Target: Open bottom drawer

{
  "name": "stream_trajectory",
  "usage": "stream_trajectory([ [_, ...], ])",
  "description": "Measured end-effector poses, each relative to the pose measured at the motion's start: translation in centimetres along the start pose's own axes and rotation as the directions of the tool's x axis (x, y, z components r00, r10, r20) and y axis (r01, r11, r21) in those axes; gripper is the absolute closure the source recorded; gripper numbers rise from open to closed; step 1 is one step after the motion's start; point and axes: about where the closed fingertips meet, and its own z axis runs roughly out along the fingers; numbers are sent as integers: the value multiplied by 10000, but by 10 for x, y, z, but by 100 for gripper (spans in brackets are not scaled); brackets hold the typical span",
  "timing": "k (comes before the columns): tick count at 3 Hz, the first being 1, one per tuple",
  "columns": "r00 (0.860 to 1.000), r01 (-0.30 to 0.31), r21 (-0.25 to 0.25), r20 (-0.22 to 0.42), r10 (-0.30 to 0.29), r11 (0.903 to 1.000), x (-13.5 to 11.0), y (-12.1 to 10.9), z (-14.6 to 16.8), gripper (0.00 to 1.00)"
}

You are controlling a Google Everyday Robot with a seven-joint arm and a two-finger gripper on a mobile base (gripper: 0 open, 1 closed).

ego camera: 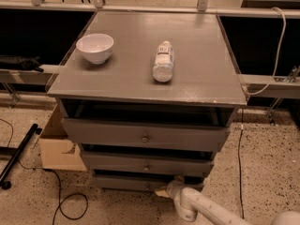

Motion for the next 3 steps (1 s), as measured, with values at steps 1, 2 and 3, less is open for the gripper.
stream_trajectory([
  [1,10000,0,0,0,0,10000,0,0,0,0],
  [2,10000,0,0,0,0,10000,0,0,0,19],
  [3,10000,0,0,0,0,10000,0,0,0,42],
])
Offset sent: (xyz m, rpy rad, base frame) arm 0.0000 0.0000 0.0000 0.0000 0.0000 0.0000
